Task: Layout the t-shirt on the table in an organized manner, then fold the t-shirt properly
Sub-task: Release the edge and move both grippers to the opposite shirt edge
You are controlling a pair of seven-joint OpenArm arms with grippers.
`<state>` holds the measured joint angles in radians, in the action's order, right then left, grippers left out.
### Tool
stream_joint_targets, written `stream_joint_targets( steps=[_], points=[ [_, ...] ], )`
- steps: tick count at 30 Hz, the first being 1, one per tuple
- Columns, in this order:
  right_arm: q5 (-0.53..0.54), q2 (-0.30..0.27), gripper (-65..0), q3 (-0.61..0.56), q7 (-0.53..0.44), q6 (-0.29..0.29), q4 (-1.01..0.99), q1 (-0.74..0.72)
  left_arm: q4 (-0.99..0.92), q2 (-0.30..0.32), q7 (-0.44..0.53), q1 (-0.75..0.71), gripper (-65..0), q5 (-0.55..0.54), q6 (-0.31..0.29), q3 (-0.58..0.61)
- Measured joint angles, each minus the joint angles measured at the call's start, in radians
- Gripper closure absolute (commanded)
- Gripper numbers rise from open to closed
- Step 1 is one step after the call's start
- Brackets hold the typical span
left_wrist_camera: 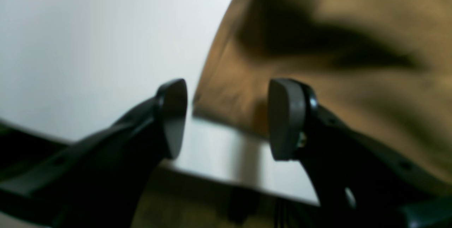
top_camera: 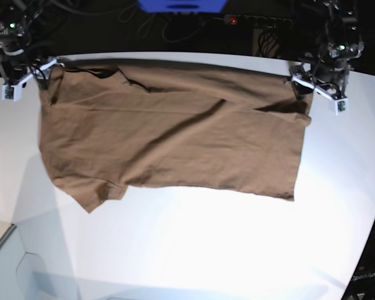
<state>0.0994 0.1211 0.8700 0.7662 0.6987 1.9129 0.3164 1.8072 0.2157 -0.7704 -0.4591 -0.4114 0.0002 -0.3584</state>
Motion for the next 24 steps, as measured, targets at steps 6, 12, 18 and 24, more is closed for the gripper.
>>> stream_joint_targets(
  steps=[6, 12, 18, 24],
  points=[
    [-0.013, 0.006, -38.0, 0.042, 0.014, 0.0, 0.011, -0.037, 0.122, 0.0, -0.002, -0.004, -35.6, 0.001, -0.002, 0.0],
    [-0.014, -0.041, -38.1, -0.021, 0.017, 0.0, 0.011, -0.119, 0.142, -0.027, -0.008, 0.022, -35.7, 0.008, 0.005, -0.086],
    [-0.052, -0.102, -43.9, -0.174, 0.014, 0.0, -0.051, -0.232, 0.093, -0.045, 0.007, 0.156, -35.7, -0.003, -0.003, -0.105],
    [-0.132, -0.189, -44.7, -0.307, 0.006, 0.001, -0.286, -0.395, -0.001, -0.063, -0.002, 0.294, -35.7, 0.002, -0.003, -0.111]
  ],
)
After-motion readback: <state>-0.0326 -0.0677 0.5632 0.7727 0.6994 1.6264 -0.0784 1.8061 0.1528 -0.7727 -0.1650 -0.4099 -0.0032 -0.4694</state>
